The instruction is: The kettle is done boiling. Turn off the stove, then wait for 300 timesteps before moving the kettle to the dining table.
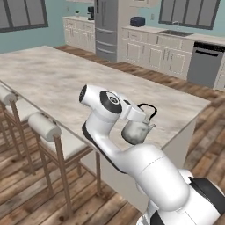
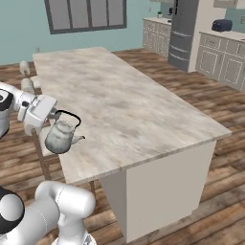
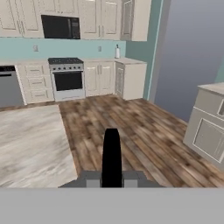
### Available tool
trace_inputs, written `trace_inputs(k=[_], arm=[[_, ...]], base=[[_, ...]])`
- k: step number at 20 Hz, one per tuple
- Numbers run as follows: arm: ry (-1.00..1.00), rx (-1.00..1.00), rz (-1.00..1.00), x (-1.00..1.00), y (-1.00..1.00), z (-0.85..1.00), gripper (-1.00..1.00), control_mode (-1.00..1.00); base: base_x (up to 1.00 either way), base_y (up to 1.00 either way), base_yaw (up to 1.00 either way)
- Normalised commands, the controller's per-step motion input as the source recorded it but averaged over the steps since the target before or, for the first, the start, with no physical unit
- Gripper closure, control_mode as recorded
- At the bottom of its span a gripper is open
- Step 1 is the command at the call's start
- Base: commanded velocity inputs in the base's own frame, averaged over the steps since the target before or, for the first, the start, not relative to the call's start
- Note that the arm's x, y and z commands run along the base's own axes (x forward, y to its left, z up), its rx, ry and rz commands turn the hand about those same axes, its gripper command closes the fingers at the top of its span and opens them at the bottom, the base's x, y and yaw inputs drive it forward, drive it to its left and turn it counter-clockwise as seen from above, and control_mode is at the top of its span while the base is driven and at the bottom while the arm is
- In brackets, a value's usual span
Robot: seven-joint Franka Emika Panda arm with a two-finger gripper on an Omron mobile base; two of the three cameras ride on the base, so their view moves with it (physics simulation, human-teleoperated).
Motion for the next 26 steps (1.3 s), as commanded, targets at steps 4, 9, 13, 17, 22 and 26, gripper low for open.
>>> trace_inputs(k=[4, 9, 13, 17, 22, 26], arm=[[0.00, 0.00, 0.00, 0.00, 0.00, 0.00, 1.00, 1.00], [0.00, 0.00, 0.00, 0.00, 0.00, 0.00, 1.00, 1.00], [0.00, 0.00, 0.00, 0.00, 0.00, 0.00, 1.00, 1.00], [0.00, 0.00, 0.00, 0.00, 0.00, 0.00, 1.00, 1.00], [0.00, 0.00, 0.00, 0.00, 0.00, 0.00, 1.00, 1.00], [0.00, 0.00, 0.00, 0.00, 0.00, 0.00, 1.00, 1.00]], base=[[0.23, 0.33, -0.09], [0.27, 0.08, -0.05], [0.17, 0.00, -0.02], [0.28, 0.00, -0.01], [0.32, 0.00, 0.00], [0.29, 0.00, 0.00]])
